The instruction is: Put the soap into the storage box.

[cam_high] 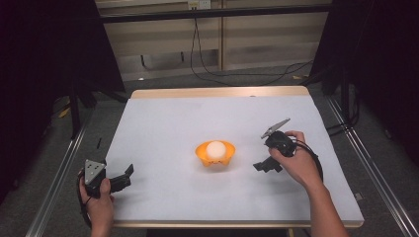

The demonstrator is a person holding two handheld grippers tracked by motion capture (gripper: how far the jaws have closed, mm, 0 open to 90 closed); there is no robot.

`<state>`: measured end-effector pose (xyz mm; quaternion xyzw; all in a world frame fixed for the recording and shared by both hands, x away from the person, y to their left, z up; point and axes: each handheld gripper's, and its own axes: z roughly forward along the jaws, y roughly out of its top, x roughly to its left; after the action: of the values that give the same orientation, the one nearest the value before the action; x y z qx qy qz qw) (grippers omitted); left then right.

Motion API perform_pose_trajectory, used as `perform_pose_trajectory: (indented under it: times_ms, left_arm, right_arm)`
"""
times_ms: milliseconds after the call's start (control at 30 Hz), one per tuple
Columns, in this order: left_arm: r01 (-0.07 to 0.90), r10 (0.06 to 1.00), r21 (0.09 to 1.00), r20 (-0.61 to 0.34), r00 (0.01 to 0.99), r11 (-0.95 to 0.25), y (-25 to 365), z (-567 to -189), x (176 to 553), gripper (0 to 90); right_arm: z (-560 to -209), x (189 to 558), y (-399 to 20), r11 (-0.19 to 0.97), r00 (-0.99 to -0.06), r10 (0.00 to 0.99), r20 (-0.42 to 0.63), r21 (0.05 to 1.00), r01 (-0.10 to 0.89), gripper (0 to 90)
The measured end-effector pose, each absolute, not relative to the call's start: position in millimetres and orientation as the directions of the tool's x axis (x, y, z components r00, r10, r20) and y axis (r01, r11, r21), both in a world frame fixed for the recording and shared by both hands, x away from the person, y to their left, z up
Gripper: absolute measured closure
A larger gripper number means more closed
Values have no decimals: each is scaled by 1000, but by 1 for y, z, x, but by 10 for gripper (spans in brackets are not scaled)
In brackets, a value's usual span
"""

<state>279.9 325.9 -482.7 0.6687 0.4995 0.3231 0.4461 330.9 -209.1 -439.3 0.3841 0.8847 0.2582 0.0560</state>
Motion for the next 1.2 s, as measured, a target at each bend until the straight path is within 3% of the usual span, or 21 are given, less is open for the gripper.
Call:
perform_pose_trajectory:
  times_ms: [667,1200]
  left_arm:
    - [382,956,919,-16,294,-101,326,-483,280,3]
    - [380,956,920,-19,293,-98,326,-483,280,3]
  right_arm:
    - [-452,299,-265,434,-616,779,114,612,662,0]
    - [-465,251,-313,277,-541,827,153,726,629,0]
